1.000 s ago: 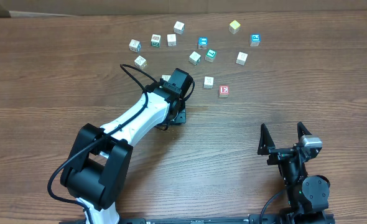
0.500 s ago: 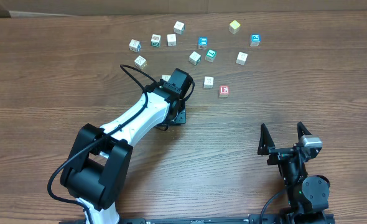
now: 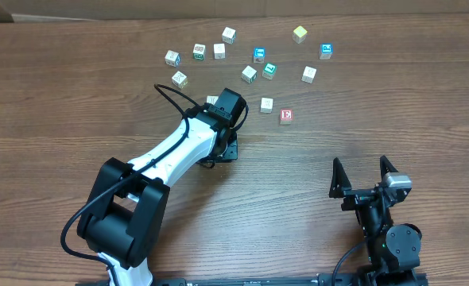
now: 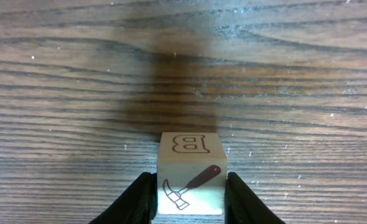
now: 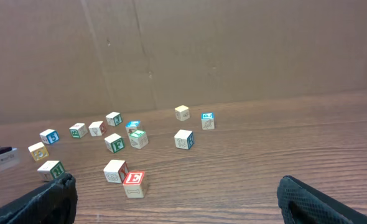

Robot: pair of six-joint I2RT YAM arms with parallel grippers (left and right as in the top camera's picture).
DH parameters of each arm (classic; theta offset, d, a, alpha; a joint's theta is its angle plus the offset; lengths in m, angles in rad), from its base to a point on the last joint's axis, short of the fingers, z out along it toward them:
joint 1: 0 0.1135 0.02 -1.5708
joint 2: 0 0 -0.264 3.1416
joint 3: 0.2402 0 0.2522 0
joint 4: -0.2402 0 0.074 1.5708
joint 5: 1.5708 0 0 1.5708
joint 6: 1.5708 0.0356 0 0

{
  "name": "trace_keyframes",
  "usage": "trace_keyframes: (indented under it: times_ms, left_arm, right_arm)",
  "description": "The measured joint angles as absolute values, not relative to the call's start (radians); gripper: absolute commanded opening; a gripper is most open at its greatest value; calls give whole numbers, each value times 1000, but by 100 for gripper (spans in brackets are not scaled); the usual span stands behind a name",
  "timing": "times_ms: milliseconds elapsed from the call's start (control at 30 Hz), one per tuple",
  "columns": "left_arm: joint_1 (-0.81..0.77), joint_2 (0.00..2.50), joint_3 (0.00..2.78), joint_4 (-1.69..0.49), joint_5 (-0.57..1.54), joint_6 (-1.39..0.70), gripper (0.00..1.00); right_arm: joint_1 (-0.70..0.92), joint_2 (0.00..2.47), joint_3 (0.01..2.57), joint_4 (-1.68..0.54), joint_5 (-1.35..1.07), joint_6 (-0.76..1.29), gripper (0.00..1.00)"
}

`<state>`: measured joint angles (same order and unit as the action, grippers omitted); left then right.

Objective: Form a tower
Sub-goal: 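Lower the 'B' block onto the table and release it, then move the left gripper to the white '2' block and grasp it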

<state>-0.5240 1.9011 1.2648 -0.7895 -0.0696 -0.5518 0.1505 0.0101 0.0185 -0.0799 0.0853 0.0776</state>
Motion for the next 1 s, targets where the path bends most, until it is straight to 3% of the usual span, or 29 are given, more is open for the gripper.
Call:
trace_keyframes:
  times_ms: [100,200,500,667,900,1000]
  left_arm:
    - [-524,1901,1265,-792,-63,-554,68]
    - [-524,1901,1265,-792,-59,-556,75]
    - [-521,1903,1290,-810,-56,-524,76]
    - [-505,1912,1515,-873,-54,-452,81]
    - [-511,1909,1702,-688,-53,-433,81]
    - [-525,1913,1702,-630,-53,-435,75]
  right_arm:
    - [150,10,19,-80,85,78,100]
    - [150,10,19,-80,85,78,100]
    - [150,10,19,-80,85,78,100]
    - [150,10,19,-80,85,78,100]
    - [150,10,19,-80,84,78,100]
    - [150,10,19,-80,85,78,100]
